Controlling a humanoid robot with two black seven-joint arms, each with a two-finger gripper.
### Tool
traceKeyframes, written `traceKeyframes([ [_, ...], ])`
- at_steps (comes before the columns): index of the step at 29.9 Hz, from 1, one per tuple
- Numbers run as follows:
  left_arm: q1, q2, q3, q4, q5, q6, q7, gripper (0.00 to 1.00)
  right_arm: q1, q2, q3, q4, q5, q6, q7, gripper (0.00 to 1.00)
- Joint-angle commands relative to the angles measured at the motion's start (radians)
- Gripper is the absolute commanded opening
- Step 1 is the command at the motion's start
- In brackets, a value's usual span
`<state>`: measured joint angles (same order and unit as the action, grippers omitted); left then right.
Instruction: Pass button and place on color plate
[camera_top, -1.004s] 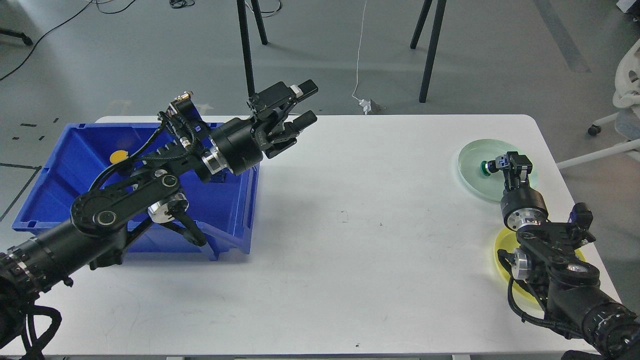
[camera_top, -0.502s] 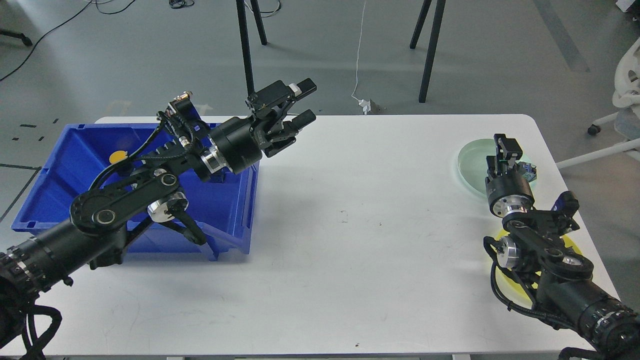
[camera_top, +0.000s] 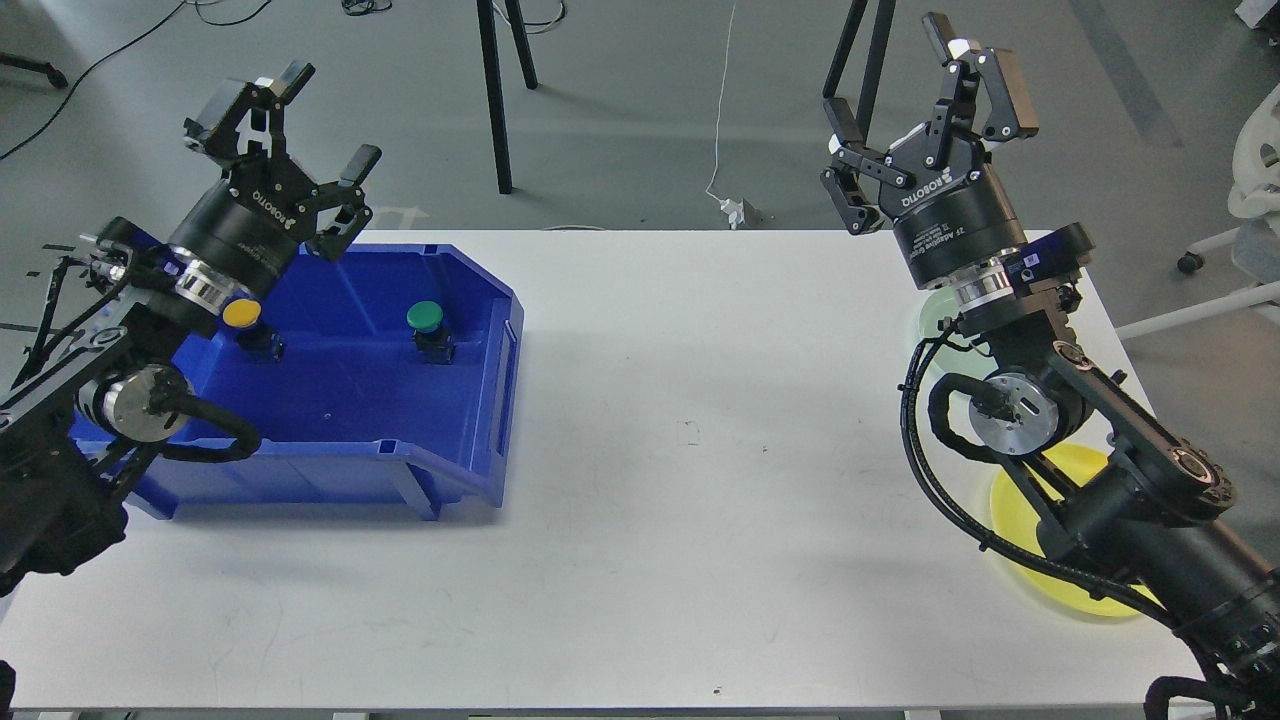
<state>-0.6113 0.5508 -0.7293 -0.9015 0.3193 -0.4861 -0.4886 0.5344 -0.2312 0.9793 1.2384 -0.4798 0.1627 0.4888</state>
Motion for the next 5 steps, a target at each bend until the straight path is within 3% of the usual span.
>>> traceKeyframes([
  [1,0.028,-0.003,-0.031,0.001,-0.008,-0.003,0.0,0.95,-0.027,0.003,0.015,0.003,0.004,0.008,0.0,0.99],
  [5,0.025,-0.012,-0.056,-0.017,-0.012,-0.003,0.0,0.95,-0.045,0.0,0.061,0.004,0.006,0.007,0.0,0.99],
])
